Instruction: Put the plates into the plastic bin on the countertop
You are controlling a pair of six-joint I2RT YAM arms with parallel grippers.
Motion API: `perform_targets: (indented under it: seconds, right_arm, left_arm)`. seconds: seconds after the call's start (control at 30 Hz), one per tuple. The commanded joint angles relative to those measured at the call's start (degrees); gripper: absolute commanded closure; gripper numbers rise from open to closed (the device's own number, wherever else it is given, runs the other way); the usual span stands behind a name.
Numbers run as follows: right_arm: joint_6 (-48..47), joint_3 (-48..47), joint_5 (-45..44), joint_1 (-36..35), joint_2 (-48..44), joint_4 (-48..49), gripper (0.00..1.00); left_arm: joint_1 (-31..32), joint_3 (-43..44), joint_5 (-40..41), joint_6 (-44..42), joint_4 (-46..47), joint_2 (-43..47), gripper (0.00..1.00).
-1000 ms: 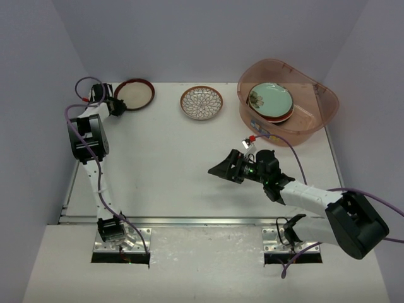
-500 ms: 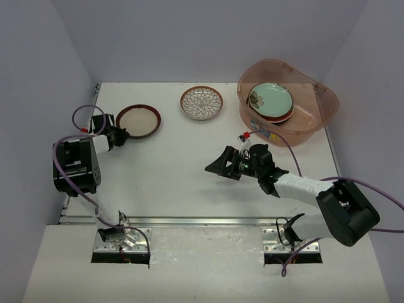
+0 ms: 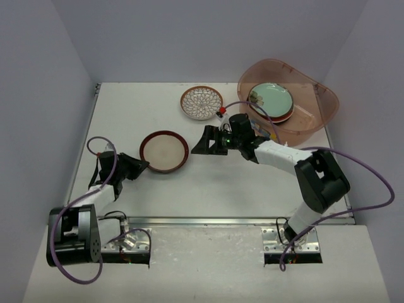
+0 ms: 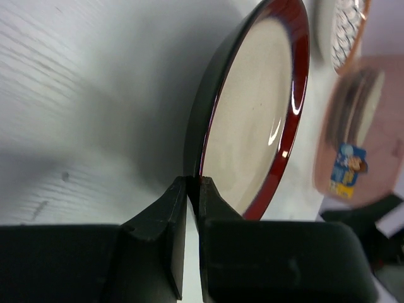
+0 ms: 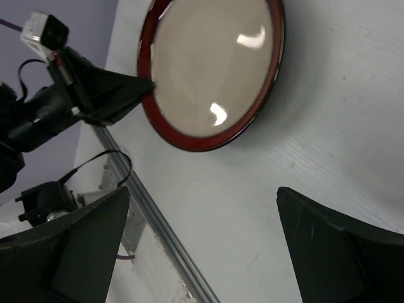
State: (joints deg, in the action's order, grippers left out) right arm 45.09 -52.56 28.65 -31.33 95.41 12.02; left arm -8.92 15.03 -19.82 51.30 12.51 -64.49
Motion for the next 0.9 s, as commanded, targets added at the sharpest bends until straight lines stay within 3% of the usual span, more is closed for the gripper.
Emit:
perform_targets:
  seconds: [0.0,0.43,0.6,0.67,0.7,0.77,0.83,0.87]
  right_arm:
    - [-7.6,-4.3,3.6,1.8,4.2,-8.3,0.01]
    - [-7.1,-3.1,15.0,3.3,5.2,-2.6,0.05]
    - [-3.6,-3.1,17.2,4.0,6.3,1.2,0.16]
    - [-1.7,-2.5,17.1,4.5,5.8,3.7,0.25]
    - [-0.8,-2.2,17.1,4.7,5.4,4.8,0.36]
    - [2.6,-0.9,16.7,5.8,3.4,7.4,0.78]
    - [4.9,1.8,16.5,6.6,1.3,10.8,1.0]
    - [6.2,2.8,16.6,7.2,0.1,12.1,1.0]
  left_arm:
    - [0.5,-3.4,-13.2,0.6,17.7,8.7,1.0]
    - [2.1,-5.7,-23.2,3.4,24.0,12.1,1.0]
    - [4.6,-4.2,-26.3,4.1,27.5,10.1,1.0]
    - [6.3,-3.5,-26.6,3.3,28.1,9.5,1.0]
    - [6.9,-3.3,-26.7,2.9,28.3,9.2,1.0]
    - [7.2,-3.2,-27.3,2.8,29.2,8.3,1.0]
    - [7.2,-2.7,-27.6,2.8,29.3,7.8,1.0]
    - [7.2,-2.1,-27.5,2.5,28.6,7.7,0.86]
